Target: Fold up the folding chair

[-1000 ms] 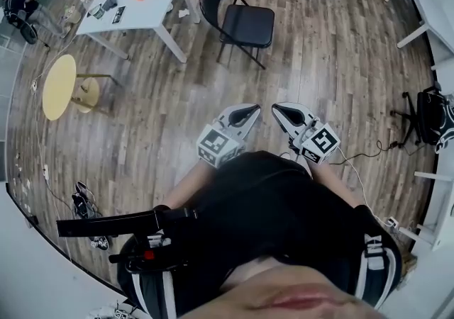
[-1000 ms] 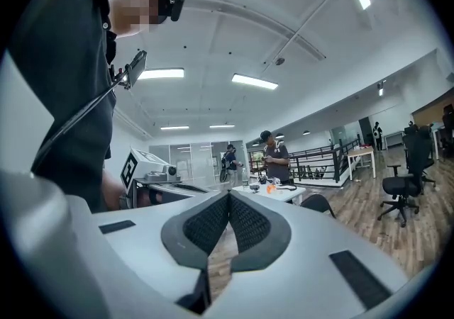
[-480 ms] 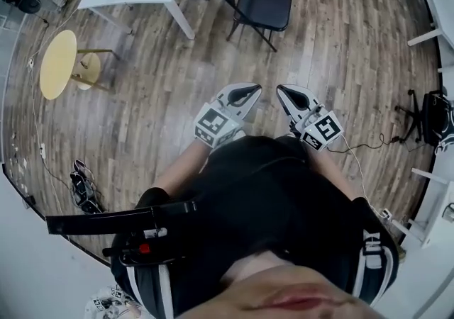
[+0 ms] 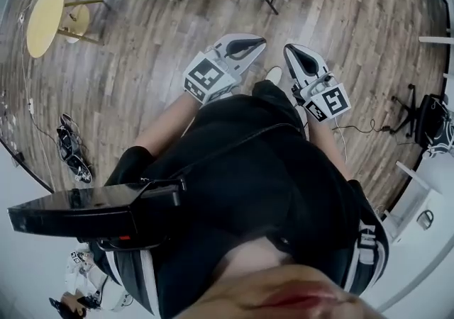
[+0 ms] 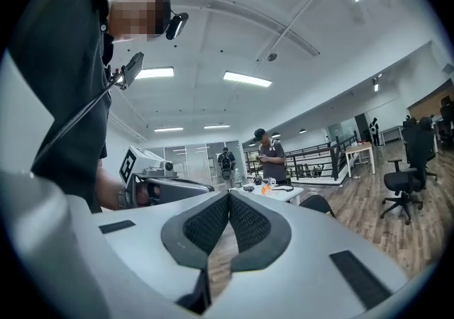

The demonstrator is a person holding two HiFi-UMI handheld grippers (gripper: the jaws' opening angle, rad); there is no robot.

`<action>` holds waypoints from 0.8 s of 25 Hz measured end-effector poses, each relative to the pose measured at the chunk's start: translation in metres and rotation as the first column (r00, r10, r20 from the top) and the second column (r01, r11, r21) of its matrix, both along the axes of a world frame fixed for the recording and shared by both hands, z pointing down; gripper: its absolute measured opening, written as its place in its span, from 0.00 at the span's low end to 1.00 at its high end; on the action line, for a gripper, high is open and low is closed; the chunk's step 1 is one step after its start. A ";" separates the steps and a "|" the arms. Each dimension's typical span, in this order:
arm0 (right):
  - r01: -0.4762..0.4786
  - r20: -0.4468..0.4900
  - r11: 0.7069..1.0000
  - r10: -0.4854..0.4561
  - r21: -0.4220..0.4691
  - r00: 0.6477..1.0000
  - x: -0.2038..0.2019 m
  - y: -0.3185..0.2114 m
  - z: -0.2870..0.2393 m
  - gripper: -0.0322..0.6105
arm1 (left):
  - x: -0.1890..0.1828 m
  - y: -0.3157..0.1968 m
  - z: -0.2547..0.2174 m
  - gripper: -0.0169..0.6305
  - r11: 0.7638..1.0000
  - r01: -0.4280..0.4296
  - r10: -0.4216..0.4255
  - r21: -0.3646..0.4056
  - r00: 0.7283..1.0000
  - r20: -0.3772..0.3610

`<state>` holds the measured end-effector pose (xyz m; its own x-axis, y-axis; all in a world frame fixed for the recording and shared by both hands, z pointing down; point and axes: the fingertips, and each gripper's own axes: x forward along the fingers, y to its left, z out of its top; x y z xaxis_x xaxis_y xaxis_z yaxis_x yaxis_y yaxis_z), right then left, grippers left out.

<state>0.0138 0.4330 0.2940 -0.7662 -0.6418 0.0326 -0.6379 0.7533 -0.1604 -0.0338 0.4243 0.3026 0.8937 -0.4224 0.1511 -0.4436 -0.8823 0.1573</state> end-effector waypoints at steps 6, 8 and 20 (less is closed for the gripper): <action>0.071 -0.026 0.997 -0.071 0.029 0.997 0.045 -0.046 -0.004 0.07 | 0.062 -0.044 -0.009 0.04 0.999 0.033 -0.033 -0.011 0.999 -0.014; 0.097 -0.034 0.994 -0.095 0.042 0.995 0.061 -0.062 -0.006 0.07 | 0.081 -0.061 -0.011 0.04 0.999 0.053 -0.053 -0.007 0.999 -0.007; 0.173 -0.024 0.984 -0.172 0.036 0.985 0.134 -0.135 0.002 0.07 | 0.149 -0.134 -0.005 0.04 0.986 0.161 -0.160 -0.040 0.987 0.031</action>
<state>0.1479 0.2985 0.2959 -0.8649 -0.5012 0.0280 -0.5007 0.8576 -0.1176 0.1149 0.2906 0.2973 0.8102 -0.5525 0.1956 -0.5834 -0.7923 0.1785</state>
